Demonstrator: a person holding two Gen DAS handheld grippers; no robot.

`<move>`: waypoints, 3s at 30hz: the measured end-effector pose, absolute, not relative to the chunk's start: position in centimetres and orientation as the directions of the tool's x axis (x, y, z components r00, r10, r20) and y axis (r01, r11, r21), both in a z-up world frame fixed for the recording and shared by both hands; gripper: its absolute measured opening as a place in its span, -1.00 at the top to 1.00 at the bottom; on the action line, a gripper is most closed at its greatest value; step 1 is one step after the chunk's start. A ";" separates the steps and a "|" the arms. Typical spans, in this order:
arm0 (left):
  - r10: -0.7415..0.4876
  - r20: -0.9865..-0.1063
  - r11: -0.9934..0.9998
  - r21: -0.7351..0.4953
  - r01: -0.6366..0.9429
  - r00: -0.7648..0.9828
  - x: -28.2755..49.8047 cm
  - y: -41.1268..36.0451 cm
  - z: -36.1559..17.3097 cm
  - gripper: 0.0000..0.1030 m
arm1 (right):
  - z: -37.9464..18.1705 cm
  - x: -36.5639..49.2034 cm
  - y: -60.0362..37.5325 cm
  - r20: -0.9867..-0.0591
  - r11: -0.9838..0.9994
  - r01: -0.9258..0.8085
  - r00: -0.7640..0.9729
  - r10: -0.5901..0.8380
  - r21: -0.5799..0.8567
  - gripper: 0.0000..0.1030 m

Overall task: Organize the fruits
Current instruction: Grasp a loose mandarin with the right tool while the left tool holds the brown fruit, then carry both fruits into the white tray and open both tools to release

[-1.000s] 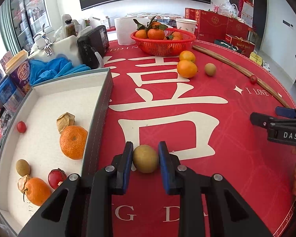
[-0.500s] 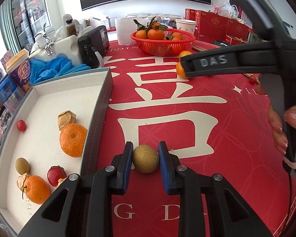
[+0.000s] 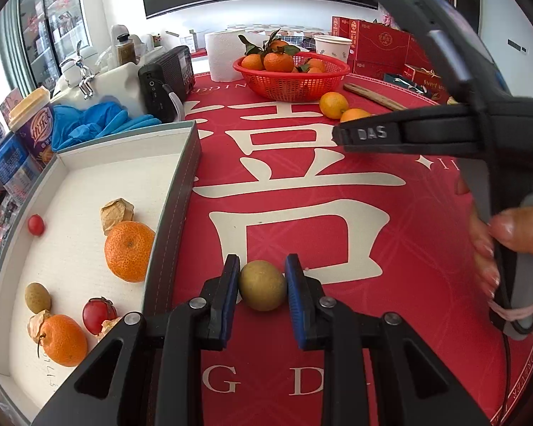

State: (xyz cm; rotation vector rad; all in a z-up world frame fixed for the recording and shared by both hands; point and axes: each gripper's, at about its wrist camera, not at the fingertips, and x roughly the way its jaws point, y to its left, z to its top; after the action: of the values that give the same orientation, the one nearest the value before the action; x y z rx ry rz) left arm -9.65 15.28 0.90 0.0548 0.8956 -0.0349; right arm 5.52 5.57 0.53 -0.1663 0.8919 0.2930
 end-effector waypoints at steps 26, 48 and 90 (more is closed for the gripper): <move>-0.067 -0.779 0.997 -0.038 0.060 0.623 -9.6 15.5 1.0 0.44 | -0.1 -3.1 -0.5 -0.778 0.956 -0.245 0.564 0.278 0.163 0.24; -0.065 -0.779 0.998 -0.036 0.060 0.623 -9.6 15.4 1.0 0.44 | -0.1 -3.1 -0.3 -0.773 0.957 -0.244 0.572 0.274 0.158 0.24; 0.206 -0.772 0.931 -0.035 -0.363 0.602 -11.0 31.6 3.0 0.44 | 3.0 -0.2 18.7 -0.727 0.810 -0.555 0.477 0.495 0.187 0.24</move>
State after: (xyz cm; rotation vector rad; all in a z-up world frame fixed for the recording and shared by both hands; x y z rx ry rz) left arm -11.02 31.56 3.02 -0.1958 0.8654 0.3318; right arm -0.19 18.65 3.03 -0.0775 0.8611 0.6423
